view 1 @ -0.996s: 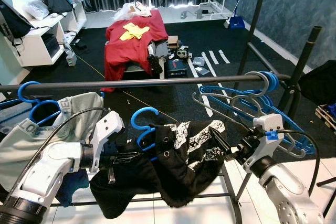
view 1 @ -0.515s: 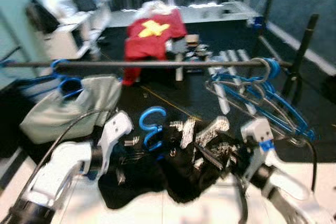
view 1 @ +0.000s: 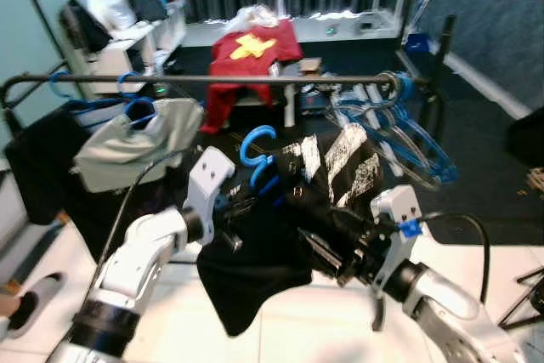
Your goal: Hang hanger
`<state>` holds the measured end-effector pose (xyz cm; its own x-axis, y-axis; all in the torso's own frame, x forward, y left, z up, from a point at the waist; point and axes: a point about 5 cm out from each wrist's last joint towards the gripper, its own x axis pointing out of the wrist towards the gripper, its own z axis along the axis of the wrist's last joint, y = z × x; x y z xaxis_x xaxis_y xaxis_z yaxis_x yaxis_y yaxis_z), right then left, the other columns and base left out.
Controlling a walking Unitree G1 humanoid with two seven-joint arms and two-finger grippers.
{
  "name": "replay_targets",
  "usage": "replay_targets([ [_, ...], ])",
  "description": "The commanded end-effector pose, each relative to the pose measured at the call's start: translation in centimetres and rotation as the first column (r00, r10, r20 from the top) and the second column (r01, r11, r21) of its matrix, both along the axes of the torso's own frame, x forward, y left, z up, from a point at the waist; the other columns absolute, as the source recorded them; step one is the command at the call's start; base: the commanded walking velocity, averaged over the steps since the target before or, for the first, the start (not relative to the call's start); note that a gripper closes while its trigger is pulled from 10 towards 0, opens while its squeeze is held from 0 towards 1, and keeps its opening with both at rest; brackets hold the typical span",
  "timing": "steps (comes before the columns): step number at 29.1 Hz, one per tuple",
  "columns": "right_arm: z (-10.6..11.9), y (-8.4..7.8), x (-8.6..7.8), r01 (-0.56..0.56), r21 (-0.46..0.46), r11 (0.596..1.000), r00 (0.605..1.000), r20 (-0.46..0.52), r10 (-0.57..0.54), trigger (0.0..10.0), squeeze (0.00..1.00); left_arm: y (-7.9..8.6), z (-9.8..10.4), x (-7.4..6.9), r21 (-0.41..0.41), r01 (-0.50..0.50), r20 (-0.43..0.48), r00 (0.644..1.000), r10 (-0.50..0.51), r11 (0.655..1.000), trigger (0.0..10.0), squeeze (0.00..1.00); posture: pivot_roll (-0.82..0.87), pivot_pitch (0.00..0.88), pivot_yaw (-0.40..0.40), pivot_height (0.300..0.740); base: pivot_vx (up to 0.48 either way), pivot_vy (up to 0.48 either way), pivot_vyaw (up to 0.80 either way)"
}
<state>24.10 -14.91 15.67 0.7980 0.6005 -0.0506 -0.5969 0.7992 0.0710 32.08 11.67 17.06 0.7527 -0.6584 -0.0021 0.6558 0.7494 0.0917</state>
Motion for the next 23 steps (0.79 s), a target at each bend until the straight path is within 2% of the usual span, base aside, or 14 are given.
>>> replay_targets([
  [1,-0.3,0.2,0.1,0.014,-0.006,1.000,1.000,-0.015,-0.014,10.0,0.00,0.2,1.0,0.4,-0.043,-0.028,0.020,0.999,0.029,0.999,10.0,0.00,-0.14,0.000,0.050,0.740,0.000,0.000,0.00],
  [2,-0.1,-0.2,0.7,0.065,-0.017,0.998,0.998,0.003,-0.065,10.0,0.00,0.0,1.2,0.4,-0.040,-0.031,0.015,0.999,0.031,0.999,10.0,0.00,-0.14,0.000,0.051,0.740,0.000,0.000,0.00],
  [7,0.0,-0.4,1.0,0.088,-0.024,0.996,0.996,0.009,-0.087,10.0,0.00,-0.1,1.3,0.4,-0.041,-0.032,0.013,0.999,0.033,0.999,10.0,0.00,-0.13,0.000,0.050,0.740,0.000,0.000,0.00],
  [10,0.3,-0.7,1.5,0.133,-0.026,0.991,0.991,0.033,-0.133,10.0,0.00,-0.6,1.6,0.1,-0.059,-0.001,0.009,1.000,0.002,0.998,10.0,0.00,-0.13,0.000,0.048,0.740,0.000,0.000,0.00],
  [12,0.6,-0.9,1.8,0.161,-0.013,0.987,0.986,0.051,-0.160,10.0,0.00,-0.9,1.6,-0.1,-0.058,0.015,0.007,1.000,-0.015,0.998,10.0,0.00,-0.13,0.000,0.048,0.740,0.000,0.000,0.00],
  [14,2.0,-1.4,2.6,0.221,0.072,0.973,0.969,0.096,-0.227,10.0,0.00,-1.4,1.4,-0.5,-0.052,0.045,-0.006,0.999,-0.045,0.998,10.0,0.00,-0.12,0.000,0.046,0.740,0.000,0.000,0.00],
  [19,2.6,-1.7,2.9,0.246,0.085,0.966,0.959,0.125,-0.255,10.0,0.00,-1.7,1.4,-0.7,-0.059,0.058,-0.016,0.998,-0.059,0.997,10.0,0.00,-0.12,0.000,0.045,0.740,0.000,0.000,0.00],
  [20,2.4,-1.6,3.0,0.249,0.045,0.968,0.959,0.131,-0.252,10.0,0.00,-1.9,1.6,-0.8,-0.073,0.068,-0.019,0.997,-0.070,0.995,10.0,0.00,-0.12,0.000,0.043,0.740,0.000,0.000,0.00],
  [21,2.4,-1.6,3.0,0.249,0.045,0.968,0.959,0.131,-0.252,10.0,0.00,-1.9,1.6,-0.8,-0.073,0.068,-0.019,0.997,-0.070,0.995,10.0,0.00,-0.12,0.000,0.043,0.740,0.000,0.000,0.00],
  [22,1.8,-1.5,3.1,0.255,-0.047,0.966,0.960,0.136,-0.246,10.0,0.00,-2.2,2.0,-1.0,-0.105,0.084,-0.028,0.996,-0.087,0.991,10.0,0.00,-0.12,0.000,0.043,0.740,0.000,0.000,0.00],
  [23,1.8,-1.5,3.1,0.255,-0.047,0.966,0.960,0.136,-0.246,10.0,0.00,-2.2,2.0,-1.0,-0.105,0.084,-0.028,0.996,-0.087,0.991,10.0,0.00,-0.12,0.000,0.043,0.740,0.000,0.000,0.00],
])
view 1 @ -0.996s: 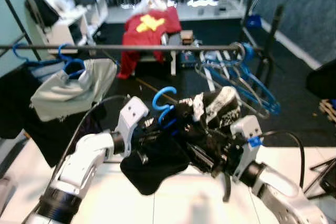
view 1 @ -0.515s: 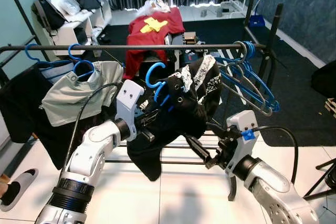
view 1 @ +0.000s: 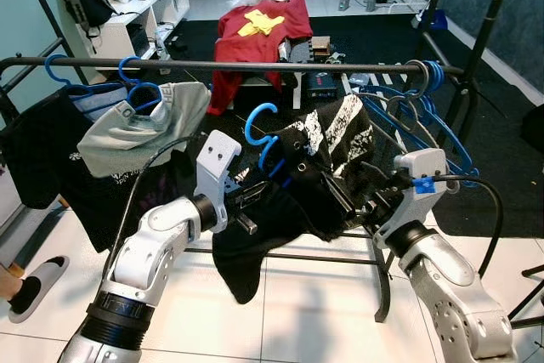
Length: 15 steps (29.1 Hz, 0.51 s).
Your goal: Hang hanger
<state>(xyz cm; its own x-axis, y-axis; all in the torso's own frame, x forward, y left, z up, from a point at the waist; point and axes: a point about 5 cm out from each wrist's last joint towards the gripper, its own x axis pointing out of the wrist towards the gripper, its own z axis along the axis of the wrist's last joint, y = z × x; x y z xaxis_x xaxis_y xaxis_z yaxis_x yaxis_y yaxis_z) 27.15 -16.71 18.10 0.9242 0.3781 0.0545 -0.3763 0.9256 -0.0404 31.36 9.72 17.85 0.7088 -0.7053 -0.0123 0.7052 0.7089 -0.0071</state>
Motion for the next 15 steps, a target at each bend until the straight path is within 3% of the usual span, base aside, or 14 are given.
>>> replay_targets([
  [1,-0.8,0.4,0.2,0.003,-0.051,0.999,1.000,-0.024,-0.004,10.0,0.00,-0.5,1.4,-0.4,-0.058,0.034,0.034,0.999,-0.032,0.998,10.0,0.00,-0.12,0.000,0.044,0.740,0.000,0.000,0.00],
  [11,-1.1,1.0,0.5,-0.005,-0.150,0.989,1.000,-0.009,0.003,10.0,0.00,-1.5,2.0,-1.0,-0.098,0.079,0.005,0.997,-0.079,0.992,10.0,0.00,-0.12,0.000,0.046,0.740,0.000,0.000,0.00],
  [13,-1.5,0.5,0.9,0.045,-0.286,0.957,0.999,0.012,-0.044,10.0,0.00,-2.1,2.3,-1.4,-0.112,0.107,-0.004,0.994,-0.108,0.988,10.0,0.00,-0.12,0.000,0.046,0.740,0.000,0.000,0.00],
  [15,-1.5,0.0,1.3,0.095,-0.355,0.930,0.995,0.037,-0.088,10.0,0.00,-2.2,2.3,-1.6,-0.114,0.120,-0.012,0.992,-0.122,0.986,10.0,0.00,-0.12,0.000,0.045,0.740,0.000,0.000,0.00],
])
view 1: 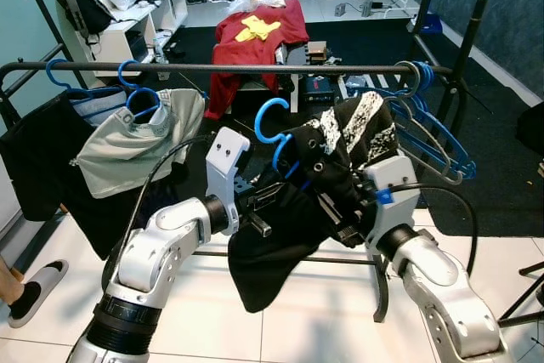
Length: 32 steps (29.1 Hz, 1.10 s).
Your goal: Hang hanger
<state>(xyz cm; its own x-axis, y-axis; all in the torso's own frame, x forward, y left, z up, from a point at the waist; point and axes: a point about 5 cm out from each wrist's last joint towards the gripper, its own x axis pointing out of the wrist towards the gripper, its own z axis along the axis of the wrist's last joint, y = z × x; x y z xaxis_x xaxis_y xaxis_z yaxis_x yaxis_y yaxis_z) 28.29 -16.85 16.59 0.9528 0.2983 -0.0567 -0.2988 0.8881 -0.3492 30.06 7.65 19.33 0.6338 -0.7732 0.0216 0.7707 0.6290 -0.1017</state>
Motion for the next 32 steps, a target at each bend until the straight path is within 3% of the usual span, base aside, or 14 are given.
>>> replay_targets([
  [1,0.0,-0.1,0.2,0.024,-0.077,0.997,0.999,0.030,-0.022,10.0,0.00,-0.2,0.8,-0.3,-0.027,0.021,0.025,0.999,-0.021,0.999,10.0,0.00,-0.12,0.000,0.044,0.740,0.000,0.000,0.00],
  [5,-0.1,-0.6,0.3,0.049,-0.154,0.987,0.998,0.042,-0.043,10.0,0.00,-0.2,0.9,-0.4,-0.029,0.023,0.019,1.000,-0.022,0.999,10.0,0.00,-0.12,0.000,0.043,0.740,0.000,0.000,0.00],
  [6,-0.2,-0.8,0.4,0.066,-0.180,0.981,0.997,0.048,-0.058,8.0,0.00,-0.2,0.9,-0.4,-0.030,0.023,0.019,1.000,-0.023,0.999,10.0,0.00,-0.12,0.000,0.041,0.740,0.000,0.000,0.00],
  [7,-0.2,-0.8,0.4,0.066,-0.180,0.981,0.997,0.048,-0.058,8.0,0.00,-0.2,0.9,-0.4,-0.030,0.023,0.019,1.000,-0.023,0.999,10.0,0.00,-0.12,0.000,0.041,0.740,0.000,0.000,0.00],
  [8,0.1,-1.2,0.5,0.092,-0.182,0.979,0.995,0.063,-0.081,0.0,0.00,-0.2,0.9,-0.4,-0.030,0.024,0.018,1.000,-0.024,0.999,10.0,0.00,-0.12,0.000,0.040,0.740,0.000,0.000,0.00],
  [17,1.0,-1.8,0.7,0.141,-0.108,0.984,0.986,0.101,-0.130,0.0,0.00,0.1,0.4,-0.3,0.009,0.012,0.014,1.000,-0.012,1.000,10.0,0.00,-0.12,0.000,0.042,0.740,0.000,0.000,0.00],
  [32,1.7,-2.5,0.8,0.166,-0.072,0.983,0.980,0.123,-0.157,0.0,0.00,0.8,-0.3,-0.2,0.087,-0.010,0.036,0.999,0.007,0.996,10.0,0.00,-0.12,0.000,0.042,0.740,0.000,0.000,0.00],
])
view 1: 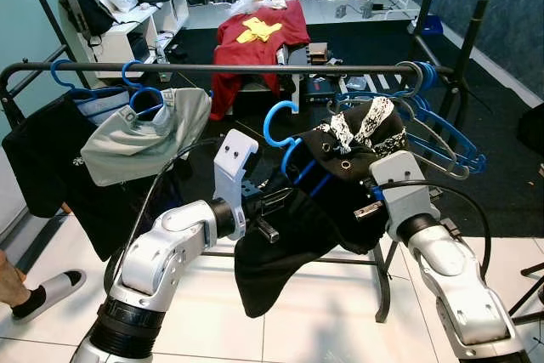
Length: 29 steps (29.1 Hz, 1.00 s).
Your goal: Hang hanger
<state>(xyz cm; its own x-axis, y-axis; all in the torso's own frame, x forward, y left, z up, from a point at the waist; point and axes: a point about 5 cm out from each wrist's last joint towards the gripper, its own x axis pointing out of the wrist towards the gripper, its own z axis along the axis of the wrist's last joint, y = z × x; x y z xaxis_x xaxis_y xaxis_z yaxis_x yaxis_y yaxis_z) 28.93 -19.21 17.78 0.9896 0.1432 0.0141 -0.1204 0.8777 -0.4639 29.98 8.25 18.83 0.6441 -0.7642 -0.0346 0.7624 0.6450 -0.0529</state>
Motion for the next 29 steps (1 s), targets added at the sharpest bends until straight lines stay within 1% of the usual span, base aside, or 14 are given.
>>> replay_targets([
  [1,1.1,-0.6,0.2,0.018,0.077,0.997,0.999,0.038,-0.021,0.0,0.00,0.5,-0.1,-0.3,0.072,0.022,0.088,0.996,-0.029,0.997,10.0,0.00,-0.12,0.000,0.043,0.740,0.000,0.000,0.00],
  [2,1.1,-0.6,0.2,0.018,0.077,0.997,0.999,0.038,-0.021,0.0,0.00,0.5,-0.1,-0.3,0.072,0.022,0.088,0.996,-0.029,0.997,10.0,0.00,-0.12,0.000,0.043,0.740,0.000,0.000,0.00],
  [5,3.4,-3.1,0.3,0.076,0.241,0.968,0.991,0.088,-0.099,0.0,0.00,1.9,-1.0,-1.0,0.262,0.074,0.248,0.958,-0.141,0.962,10.0,0.00,-0.12,0.000,0.040,0.740,0.000,0.000,0.00],
  [6,4.7,-5.2,0.2,0.117,0.326,0.938,0.980,0.113,-0.162,0.0,0.00,3.2,-1.1,-1.8,0.374,0.129,0.330,0.907,-0.261,0.919,10.0,0.00,-0.12,0.000,0.040,0.740,0.000,0.000,0.00],
  [10,5.0,-6.4,0.1,0.152,0.354,0.923,0.972,0.115,-0.204,0.0,0.00,4.0,-0.7,-2.3,0.401,0.183,0.338,0.881,-0.331,0.898,10.0,0.00,-0.12,0.000,0.039,0.740,0.000,0.000,0.00],
  [13,4.6,-7.0,0.0,0.196,0.318,0.928,0.967,0.092,-0.236,0.0,0.00,4.4,0.1,-3.7,0.453,0.318,0.314,0.818,-0.483,0.833,10.0,0.00,-0.12,0.000,0.039,0.740,0.000,0.000,0.00],
  [19,3.9,-6.7,0.0,0.198,0.313,0.929,0.971,0.066,-0.229,0.0,0.00,4.5,0.9,-4.2,0.442,0.369,0.321,0.786,-0.528,0.818,10.0,0.00,-0.11,0.000,0.039,0.740,0.000,0.000,0.00],
  [23,2.2,-5.2,0.1,0.168,0.336,0.927,0.985,-0.026,-0.170,0.0,0.00,4.5,3.4,-3.2,0.271,0.363,0.432,0.782,-0.449,0.892,10.0,0.00,-0.12,0.000,0.042,0.740,0.000,0.000,0.00],
  [24,1.8,-4.9,0.1,0.151,0.359,0.921,0.989,-0.054,-0.141,3.7,0.00,4.7,3.6,-2.8,0.239,0.342,0.455,0.788,-0.416,0.909,10.0,0.00,-0.13,0.000,0.040,0.740,0.000,0.000,0.00],
  [25,1.8,-4.9,0.1,0.151,0.359,0.921,0.989,-0.054,-0.141,3.7,0.00,4.7,3.6,-2.8,0.239,0.342,0.455,0.788,-0.416,0.909,10.0,0.00,-0.13,0.000,0.040,0.740,0.000,0.000,0.00],
  [26,1.2,-4.5,-0.1,0.127,0.378,0.917,0.991,-0.094,-0.099,10.0,0.00,5.1,3.7,-2.3,0.214,0.306,0.471,0.800,-0.373,0.928,10.0,0.00,-0.13,0.000,0.038,0.740,0.000,0.000,0.00],
  [27,1.2,-4.5,-0.1,0.127,0.378,0.917,0.991,-0.094,-0.099,10.0,0.00,5.1,3.7,-2.3,0.214,0.306,0.471,0.800,-0.373,0.928,10.0,0.00,-0.13,0.000,0.038,0.740,0.000,0.000,0.00],
  [28,0.6,-4.3,-0.4,0.106,0.398,0.911,0.990,-0.133,-0.057,10.0,0.92,5.5,3.7,-1.8,0.205,0.273,0.480,0.809,-0.339,0.940,10.0,0.00,-0.13,0.000,0.034,0.740,0.000,0.000,0.00],
  [29,0.1,-4.2,-0.7,0.090,0.441,0.893,0.988,-0.153,-0.024,10.0,1.00,5.9,3.6,-1.4,0.212,0.234,0.480,0.821,-0.309,0.949,10.0,0.00,-0.12,0.000,0.032,0.740,0.000,0.000,0.00],
])
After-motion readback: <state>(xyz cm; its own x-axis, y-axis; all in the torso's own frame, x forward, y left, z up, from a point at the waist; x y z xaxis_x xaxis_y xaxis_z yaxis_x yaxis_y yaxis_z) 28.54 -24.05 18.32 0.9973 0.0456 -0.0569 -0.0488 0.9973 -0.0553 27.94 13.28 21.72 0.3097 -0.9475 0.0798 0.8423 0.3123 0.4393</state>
